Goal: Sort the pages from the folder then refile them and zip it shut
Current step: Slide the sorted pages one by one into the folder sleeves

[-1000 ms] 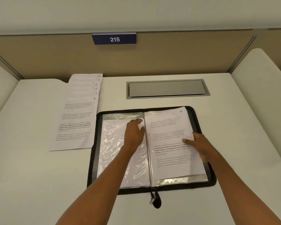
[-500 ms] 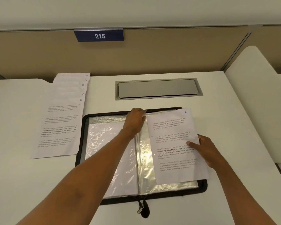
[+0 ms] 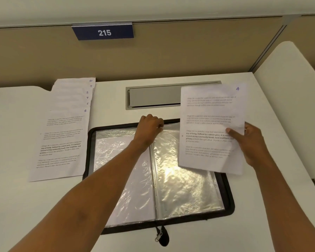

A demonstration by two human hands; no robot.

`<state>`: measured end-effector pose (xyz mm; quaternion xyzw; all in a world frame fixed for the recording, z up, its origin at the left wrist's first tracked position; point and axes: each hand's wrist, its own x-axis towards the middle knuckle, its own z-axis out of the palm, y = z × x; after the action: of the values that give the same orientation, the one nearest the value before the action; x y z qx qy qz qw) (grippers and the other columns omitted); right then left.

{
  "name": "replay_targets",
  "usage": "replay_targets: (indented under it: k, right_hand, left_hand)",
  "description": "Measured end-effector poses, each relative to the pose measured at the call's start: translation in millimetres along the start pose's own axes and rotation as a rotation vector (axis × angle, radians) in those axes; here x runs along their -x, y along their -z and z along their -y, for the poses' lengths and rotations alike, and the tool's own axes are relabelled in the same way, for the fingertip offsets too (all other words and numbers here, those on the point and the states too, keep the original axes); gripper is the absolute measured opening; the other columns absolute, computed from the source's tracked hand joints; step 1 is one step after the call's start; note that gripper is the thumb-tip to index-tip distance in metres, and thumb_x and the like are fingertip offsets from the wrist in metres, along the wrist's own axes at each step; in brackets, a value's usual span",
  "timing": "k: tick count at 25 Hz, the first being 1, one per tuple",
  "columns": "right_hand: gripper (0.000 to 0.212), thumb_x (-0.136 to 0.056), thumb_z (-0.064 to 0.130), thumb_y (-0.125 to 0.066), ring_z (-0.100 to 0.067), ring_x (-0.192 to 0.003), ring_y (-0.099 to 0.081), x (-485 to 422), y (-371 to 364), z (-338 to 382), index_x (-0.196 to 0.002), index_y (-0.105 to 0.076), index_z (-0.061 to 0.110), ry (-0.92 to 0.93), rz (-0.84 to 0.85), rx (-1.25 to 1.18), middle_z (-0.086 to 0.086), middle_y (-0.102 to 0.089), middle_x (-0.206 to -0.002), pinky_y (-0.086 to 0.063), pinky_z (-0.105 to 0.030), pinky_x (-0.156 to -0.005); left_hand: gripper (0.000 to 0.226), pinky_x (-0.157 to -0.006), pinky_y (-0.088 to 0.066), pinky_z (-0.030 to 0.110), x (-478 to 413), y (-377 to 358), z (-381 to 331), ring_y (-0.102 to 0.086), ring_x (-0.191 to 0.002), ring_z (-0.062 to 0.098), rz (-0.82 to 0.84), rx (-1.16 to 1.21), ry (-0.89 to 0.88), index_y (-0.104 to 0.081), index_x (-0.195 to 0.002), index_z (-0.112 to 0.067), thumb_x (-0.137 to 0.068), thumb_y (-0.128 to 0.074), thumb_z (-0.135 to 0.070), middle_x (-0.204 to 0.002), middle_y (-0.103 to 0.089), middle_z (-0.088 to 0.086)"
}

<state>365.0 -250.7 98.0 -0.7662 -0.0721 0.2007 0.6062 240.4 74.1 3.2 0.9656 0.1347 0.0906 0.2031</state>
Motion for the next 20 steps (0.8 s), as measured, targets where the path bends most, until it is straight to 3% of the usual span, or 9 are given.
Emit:
replay_targets:
  k: [4, 9, 13, 18, 20]
  right_hand:
    - [0.035, -0.094, 0.011, -0.074, -0.006, -0.101, -0.072, -24, -13, 39, -0.128, -0.069, 0.015, 0.155, -0.052, 0.036, 0.010, -0.074, -0.115, -0.059, -0.018, -0.081]
    - [0.028, -0.097, 0.013, -0.070, -0.002, -0.100, -0.071, -50, -44, 84, -0.124, -0.067, 0.018, 0.351, -0.036, 0.095, 0.014, -0.072, -0.114, -0.057, -0.016, -0.080]
    - [0.022, -0.097, 0.018, -0.070, -0.003, -0.097, -0.072, -68, -67, 111, -0.119, -0.069, 0.014, 0.470, 0.003, 0.155, 0.012, -0.073, -0.110, -0.057, -0.018, -0.079]
    - [0.025, -0.098, 0.017, -0.069, -0.014, -0.102, -0.072, -88, -96, 128, -0.120, -0.070, 0.008, 0.548, 0.116, 0.215, -0.001, -0.075, -0.115, -0.061, -0.034, -0.087]
    - [0.025, -0.097, 0.019, -0.069, -0.019, -0.101, -0.073, -96, -108, 130, -0.119, -0.071, 0.008, 0.555, 0.156, 0.255, -0.004, -0.075, -0.113, -0.061, -0.045, -0.087]
  left_hand:
    - [0.006, -0.085, -0.034, 0.034, 2, -4, 3, -0.060, -0.084, 0.025, -0.059, -0.005, -0.027, -0.078, -0.096, -0.020, -0.093, -0.074, -0.021, -0.082, -0.070, 0.002]
    - [0.005, -0.080, -0.035, 0.036, 11, -10, 8, -0.055, -0.095, 0.023, -0.224, -0.061, -0.188, -0.078, -0.096, -0.021, -0.095, -0.074, -0.023, -0.103, -0.073, -0.005]
    - [0.008, -0.076, -0.037, 0.036, 18, -15, 12, -0.057, -0.091, 0.024, -0.278, -0.069, -0.200, -0.080, -0.101, -0.017, -0.095, -0.076, -0.021, -0.102, -0.073, -0.001]
    - [0.005, -0.078, -0.037, 0.037, 24, -19, 9, -0.053, -0.084, 0.023, -0.193, -0.045, -0.163, -0.067, -0.093, -0.018, -0.097, -0.069, -0.019, -0.085, -0.070, -0.003]
    - [0.003, -0.079, -0.033, 0.034, 25, -19, 7, -0.054, -0.087, 0.021, -0.200, -0.017, -0.143, -0.071, -0.099, -0.020, -0.096, -0.072, -0.022, -0.088, -0.072, -0.007]
